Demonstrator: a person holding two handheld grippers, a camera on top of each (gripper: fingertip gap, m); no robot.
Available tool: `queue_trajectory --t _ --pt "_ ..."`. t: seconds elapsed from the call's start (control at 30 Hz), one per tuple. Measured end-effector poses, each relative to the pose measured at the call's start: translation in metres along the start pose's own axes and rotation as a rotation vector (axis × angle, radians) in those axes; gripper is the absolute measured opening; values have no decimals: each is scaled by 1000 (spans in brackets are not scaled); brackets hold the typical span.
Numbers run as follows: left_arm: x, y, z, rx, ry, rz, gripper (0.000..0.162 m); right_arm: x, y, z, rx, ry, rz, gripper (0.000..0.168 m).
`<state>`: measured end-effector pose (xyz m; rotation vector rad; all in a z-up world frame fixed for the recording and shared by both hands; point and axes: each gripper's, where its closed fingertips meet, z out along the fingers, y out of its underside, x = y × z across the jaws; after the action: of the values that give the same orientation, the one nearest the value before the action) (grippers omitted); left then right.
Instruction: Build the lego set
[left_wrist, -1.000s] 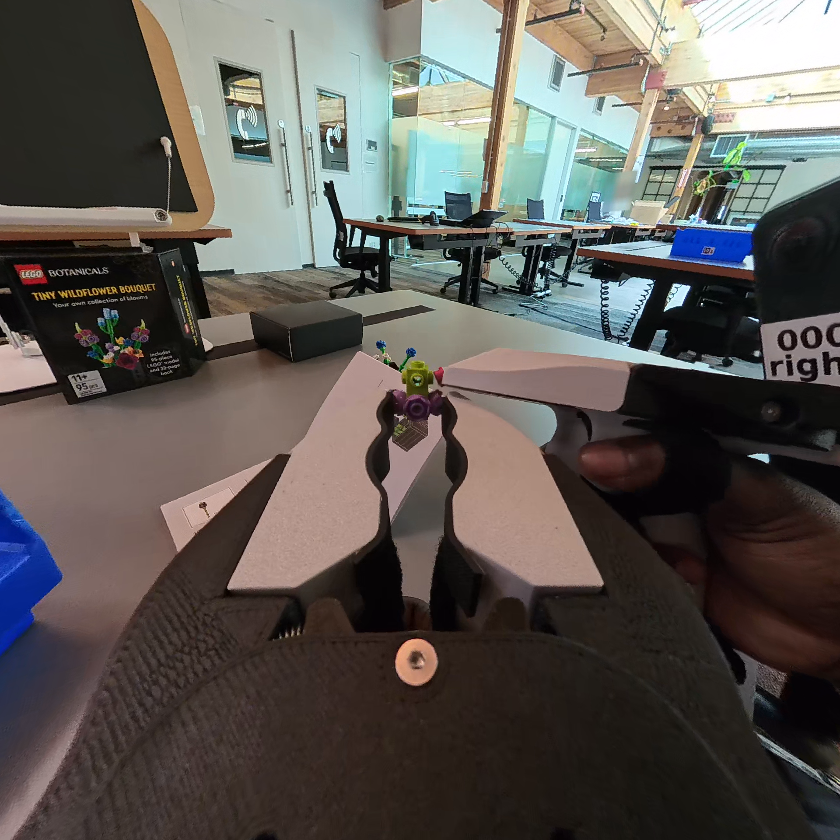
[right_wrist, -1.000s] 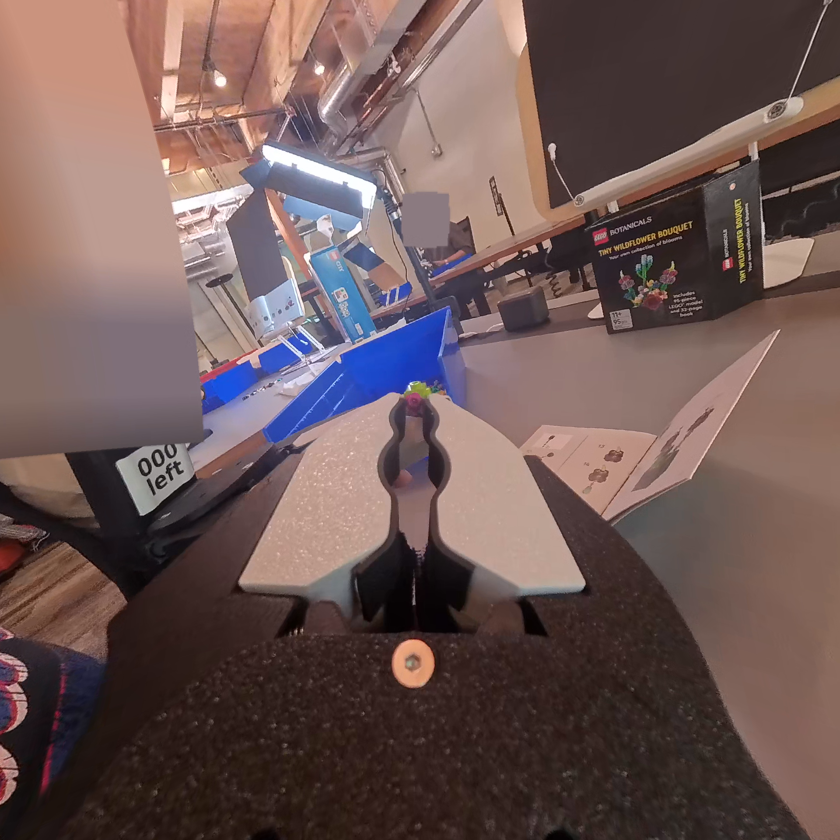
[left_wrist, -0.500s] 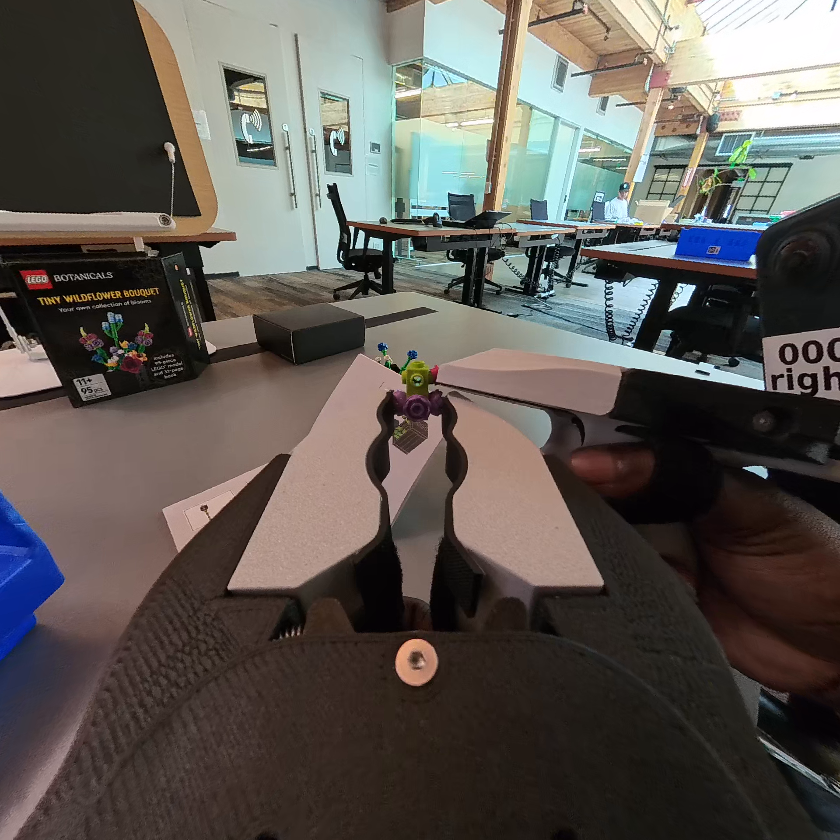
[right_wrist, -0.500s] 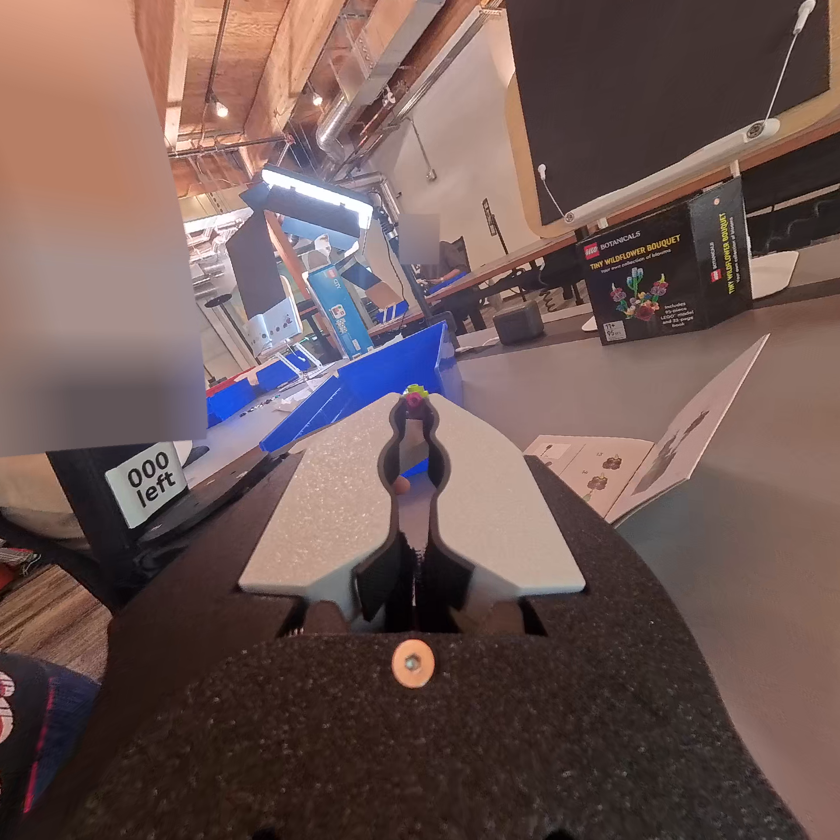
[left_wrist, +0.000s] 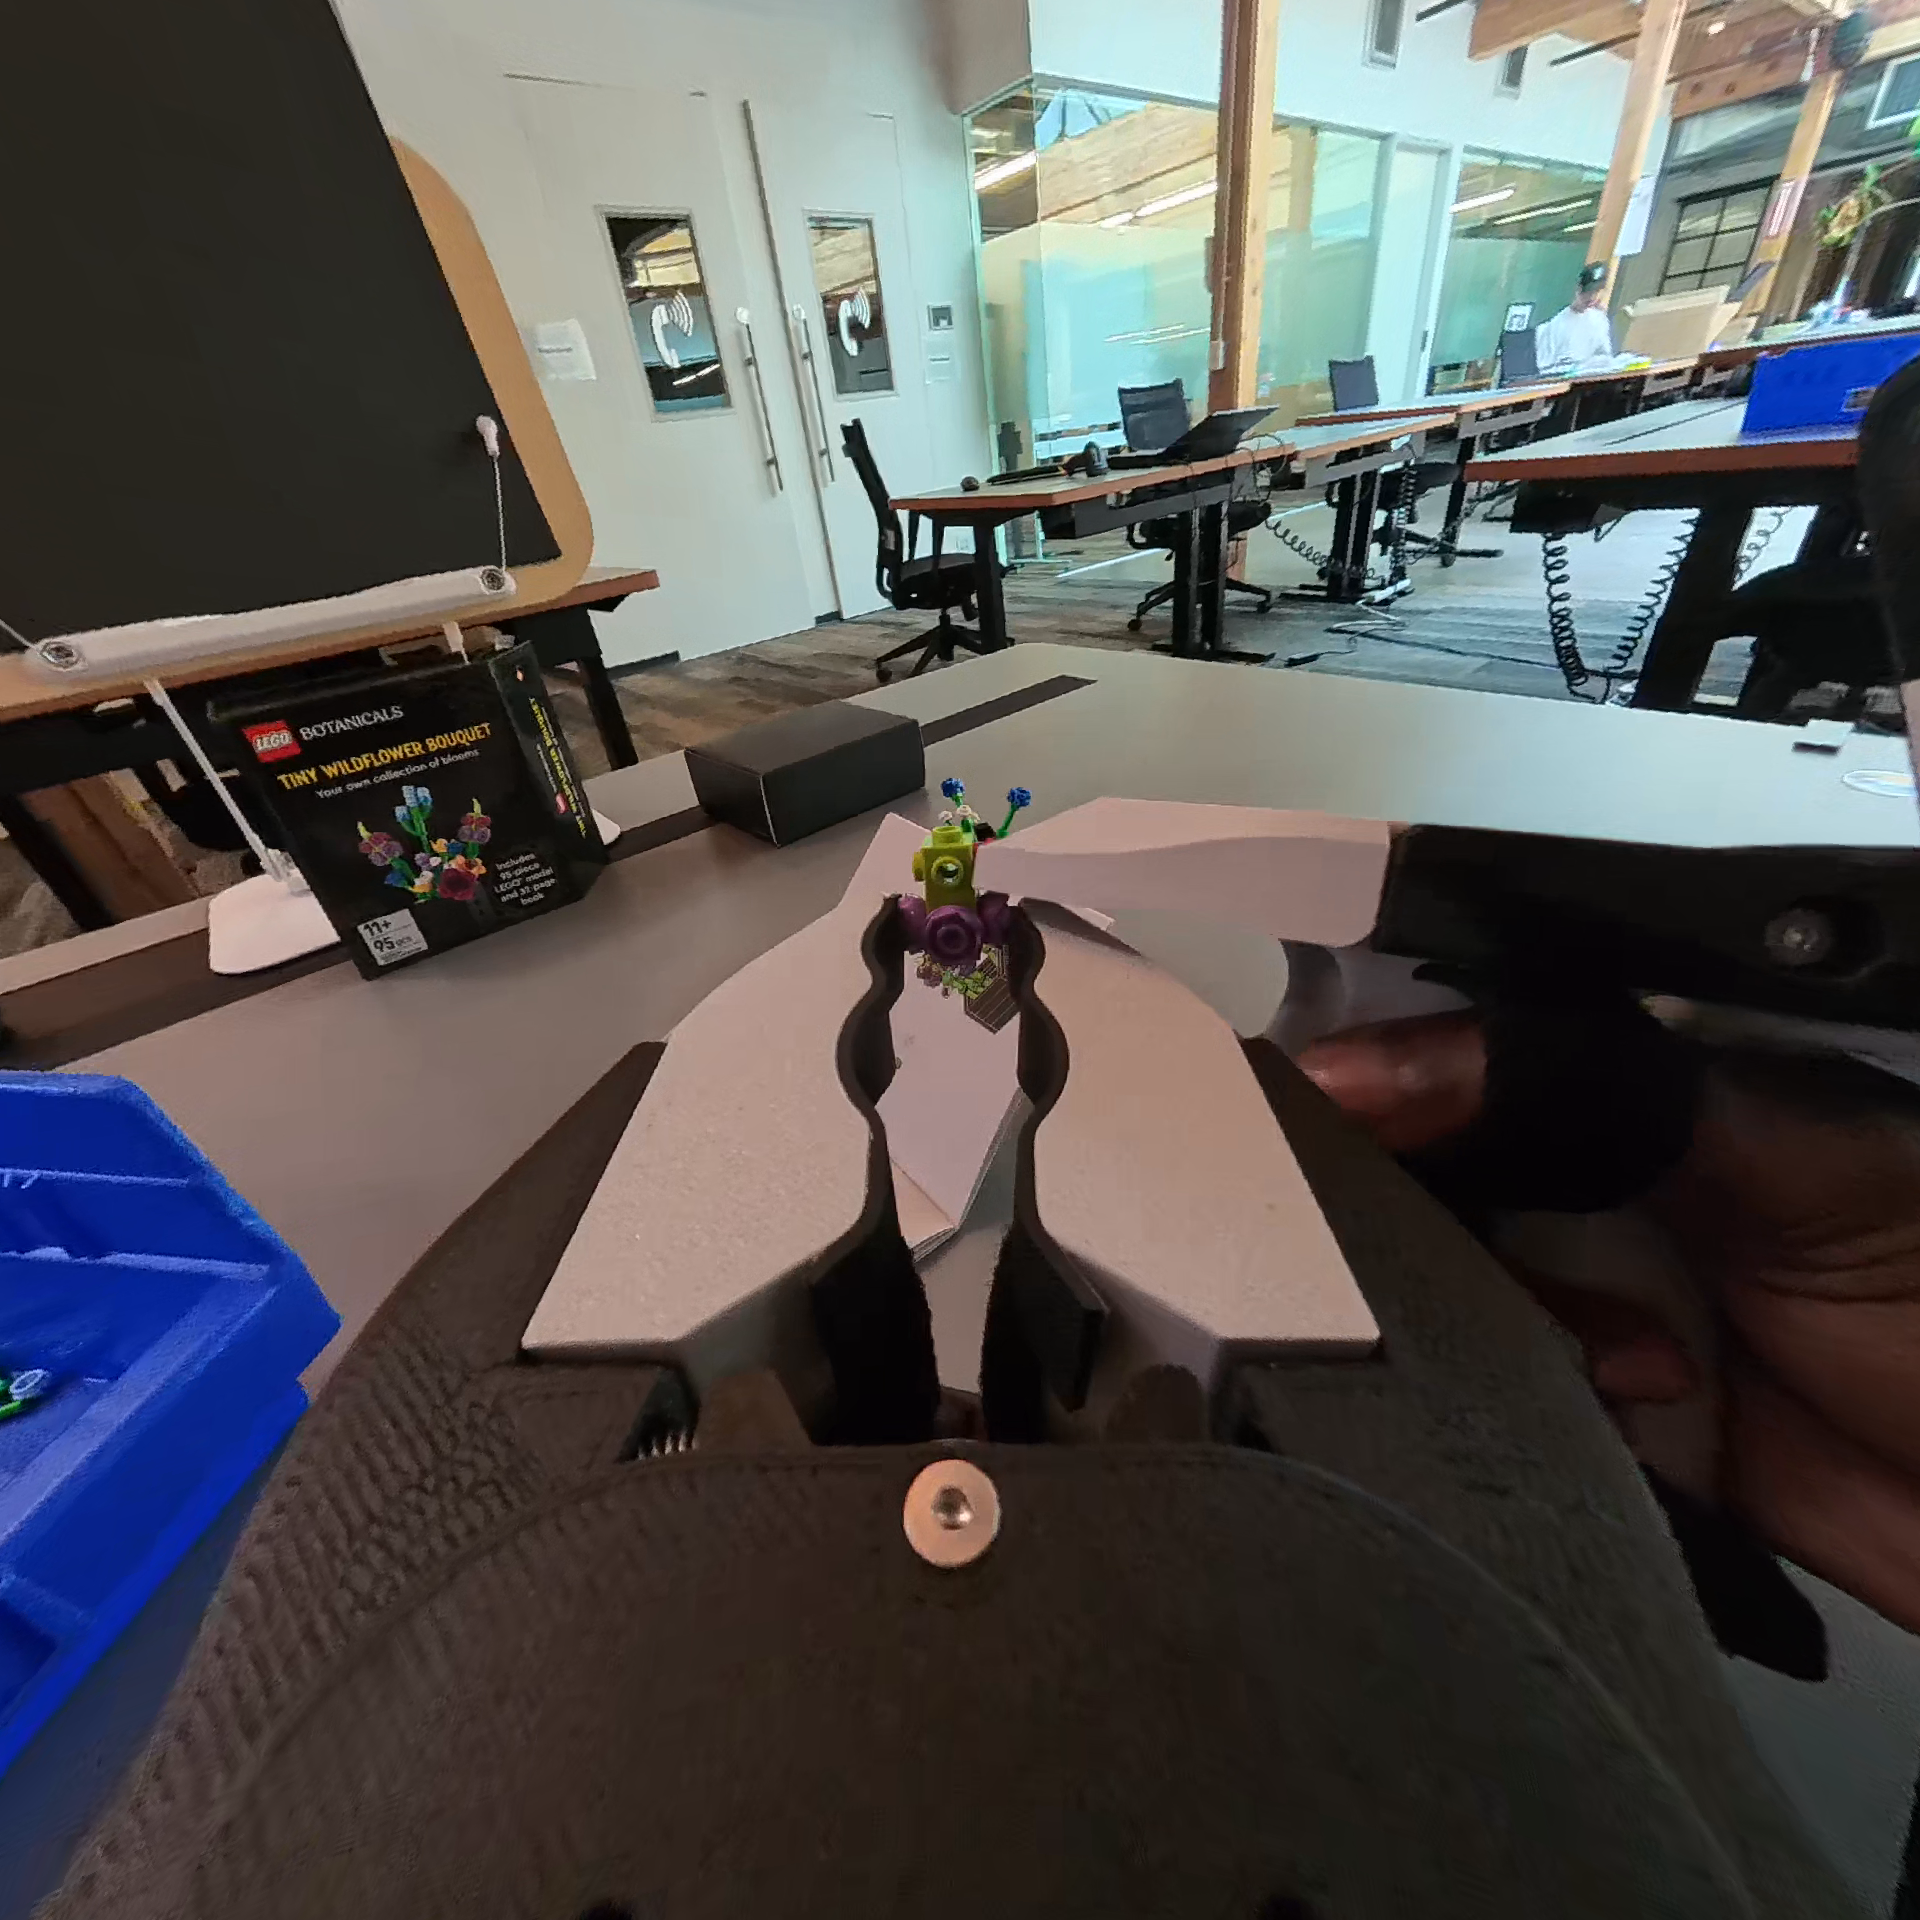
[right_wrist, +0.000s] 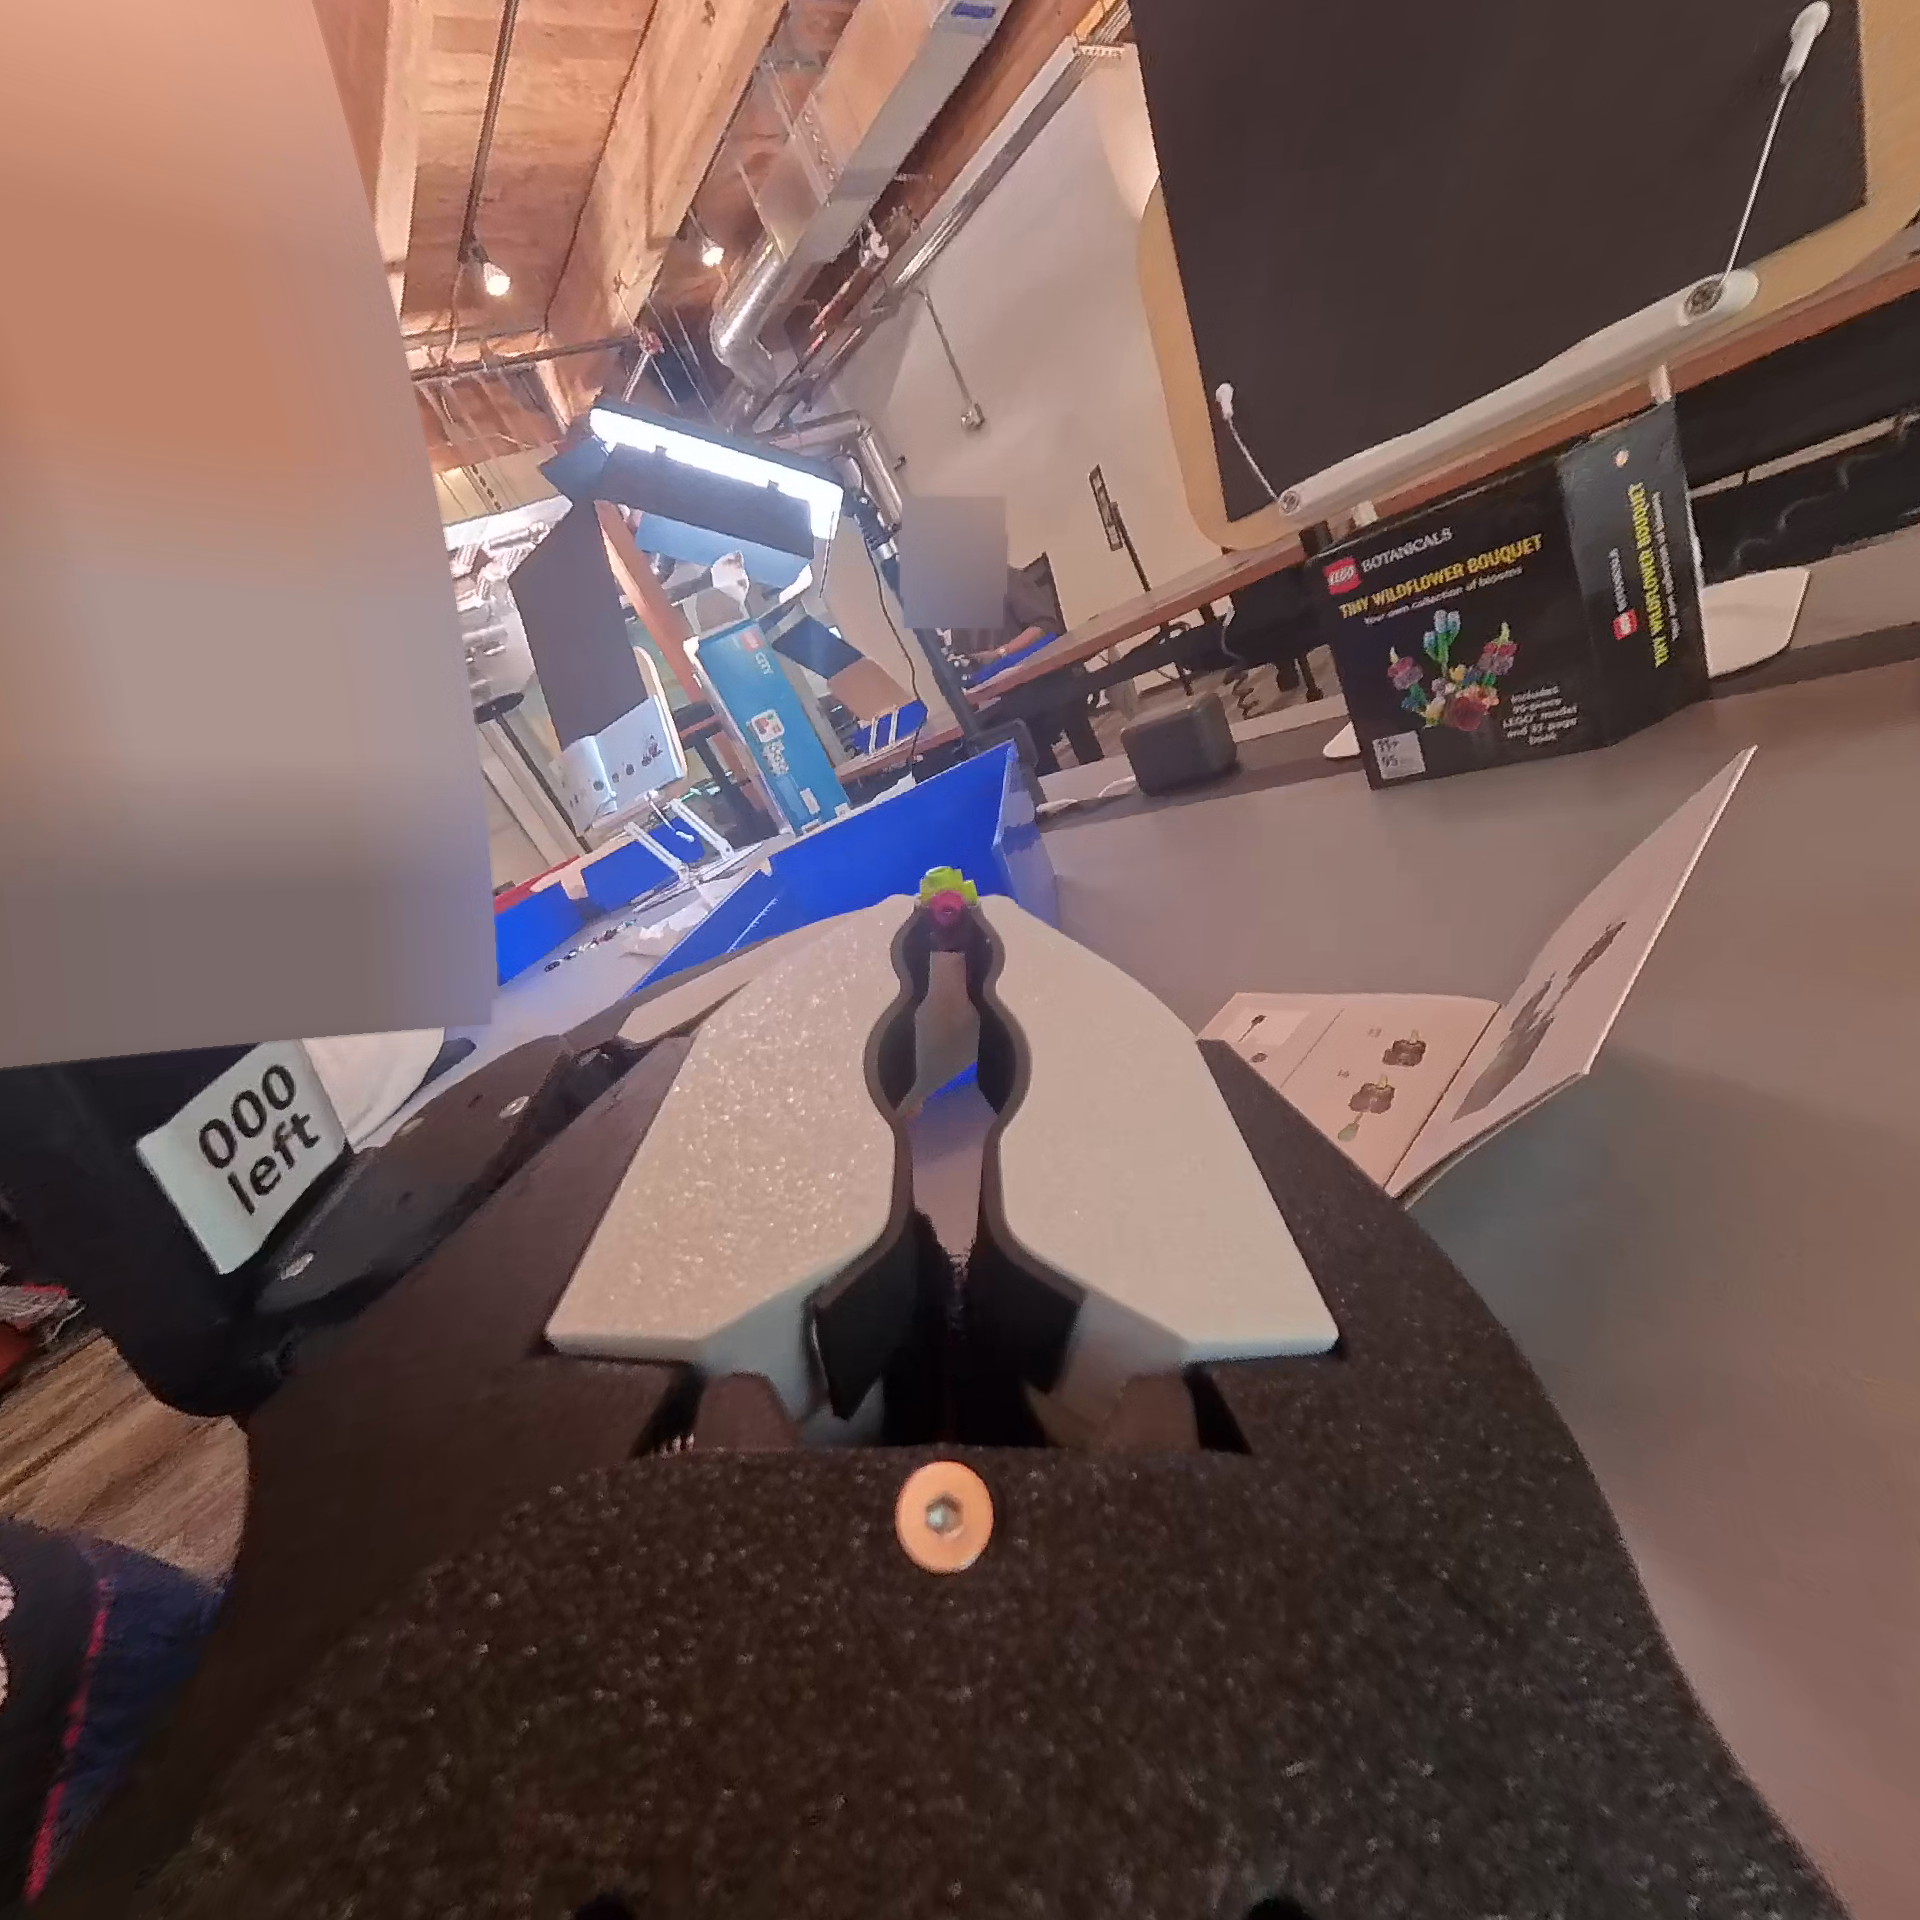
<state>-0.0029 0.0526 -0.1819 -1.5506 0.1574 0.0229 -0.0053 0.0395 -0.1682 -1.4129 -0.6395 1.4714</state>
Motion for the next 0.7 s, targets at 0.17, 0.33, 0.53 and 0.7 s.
queue_trajectory --t 0.17,0.33,0.53,0.7 --pt "1 0 1 -6 19 -43 19 0 0 0 -10 -3 0 7" --pt "1 4 0 -6 78 -142 19 1 3 3 -63 -4 -18 7" --pt "-2 -2 -6 87 414 -668 20 -2 -22 -3 -72 -141 -4 22" --pt "-10 -30 -35 327 716 -931 19 8 -21 -21 -190 -207 -25 19"
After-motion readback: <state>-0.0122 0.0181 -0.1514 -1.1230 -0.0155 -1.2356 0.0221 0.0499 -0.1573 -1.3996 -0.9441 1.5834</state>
